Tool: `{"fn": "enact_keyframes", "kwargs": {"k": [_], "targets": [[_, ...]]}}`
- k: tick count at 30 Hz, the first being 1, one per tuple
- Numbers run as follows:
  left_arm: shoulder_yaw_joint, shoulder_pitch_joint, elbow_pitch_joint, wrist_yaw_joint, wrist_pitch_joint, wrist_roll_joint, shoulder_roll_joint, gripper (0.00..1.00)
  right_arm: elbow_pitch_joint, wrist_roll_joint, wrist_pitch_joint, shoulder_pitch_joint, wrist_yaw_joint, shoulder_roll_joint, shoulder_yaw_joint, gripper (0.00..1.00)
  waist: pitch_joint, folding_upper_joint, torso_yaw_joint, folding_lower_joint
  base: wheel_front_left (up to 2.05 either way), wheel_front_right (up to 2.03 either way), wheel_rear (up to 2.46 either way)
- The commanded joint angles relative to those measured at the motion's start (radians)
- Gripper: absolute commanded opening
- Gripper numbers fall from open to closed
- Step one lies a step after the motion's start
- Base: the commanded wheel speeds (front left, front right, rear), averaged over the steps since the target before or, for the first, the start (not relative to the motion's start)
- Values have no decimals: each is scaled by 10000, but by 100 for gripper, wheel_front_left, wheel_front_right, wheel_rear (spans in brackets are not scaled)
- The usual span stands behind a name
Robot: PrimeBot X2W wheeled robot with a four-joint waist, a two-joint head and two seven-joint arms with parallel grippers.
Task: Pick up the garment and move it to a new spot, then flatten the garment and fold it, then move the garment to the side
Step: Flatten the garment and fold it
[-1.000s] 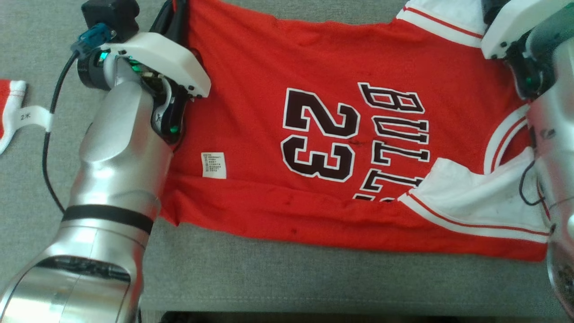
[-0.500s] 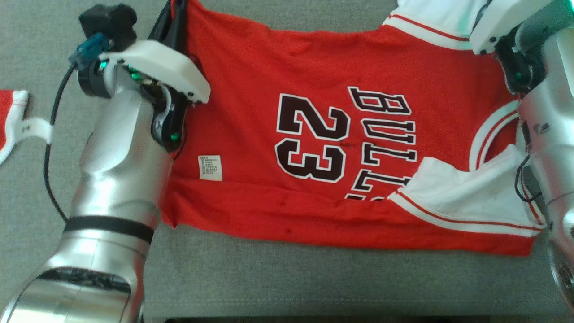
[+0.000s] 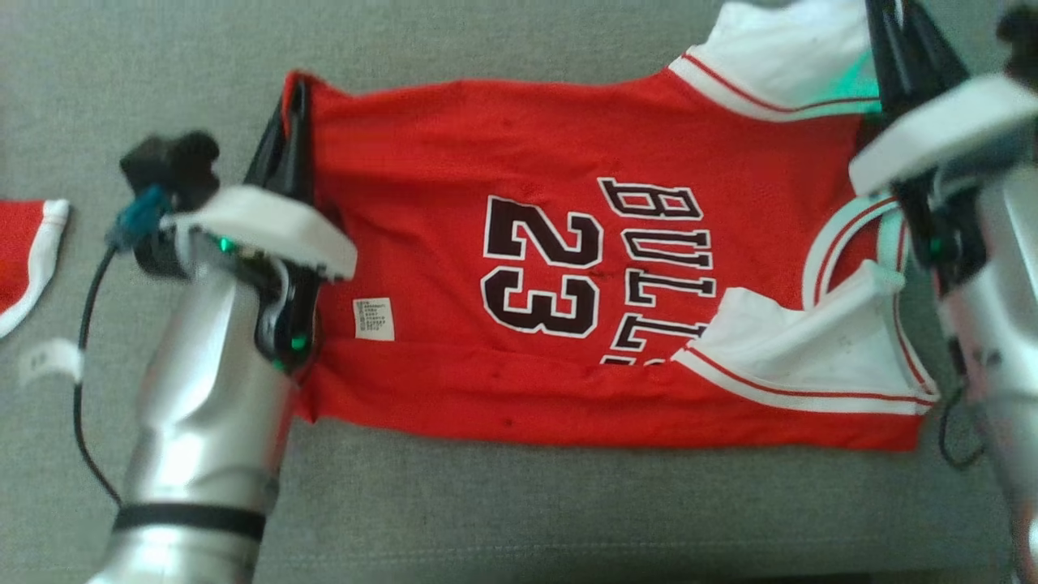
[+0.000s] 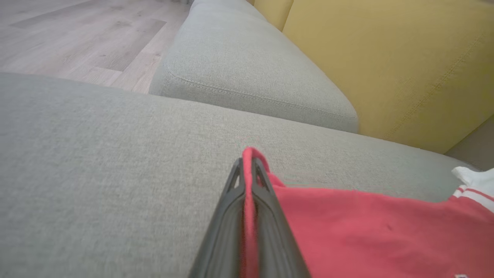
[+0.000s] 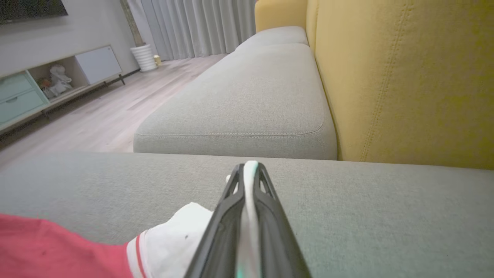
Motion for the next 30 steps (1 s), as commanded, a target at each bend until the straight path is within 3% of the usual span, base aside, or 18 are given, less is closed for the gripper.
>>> {"fn": "enact_keyframes", "kwargs": {"k": [1, 11, 20, 21, 22, 23, 24, 25, 30], "targets": [[343, 200, -438, -4, -121, -197, 314, 0, -561, 107, -126, 452, 65, -119, -57, 0, -182, 0, -99, 0, 0, 0, 0], [788, 2668, -2034, 44, 475, -1242, 435, 0, -3466, 598, 327, 4473, 65, 368, -1138, 0, -793, 0, -340, 0, 0, 0, 0], [688, 4059, -2733, 392, 1021, -1234, 700, 1, -4381, 117, 869, 6431, 65, 1078, -1633, 0, -1098, 0, -410, 0, 0, 0, 0], [665, 4180, -2757, 433, 1081, -1233, 705, 15, -4389, 8, 957, 6564, 65, 1110, -1671, 0, -1115, 0, -418, 0, 0, 0, 0], [625, 4284, -2772, 489, 1118, -1174, 739, 42, -4401, -95, 1020, 6677, 65, 1149, -1704, 0, -1128, 0, -421, 0, 0, 0, 0], [596, 4367, -2789, 552, 1113, -1114, 761, 100, -4416, -158, 1066, 6780, 65, 1215, -1741, 38, -1137, 0, -414, 0, 0, 0, 0], [545, 4441, -2799, 636, 1090, -998, 800, 100, -4405, -242, 1144, 6891, 65, 1282, -1794, 84, -1149, 0, -405, 0, 0, 0, 0], [497, 4513, -2817, 723, 1041, -883, 829, 100, -4415, -392, 1190, 6990, 65, 1324, -1833, 100, -1163, 0, -396, 0, 0, 0, 0], [412, 4811, -3063, 1214, 419, -262, 960, 100, -4659, -1000, 1158, 7471, 65, 1687, -2072, 100, -1234, 0, -366, 0, 0, 0, 0]]}}
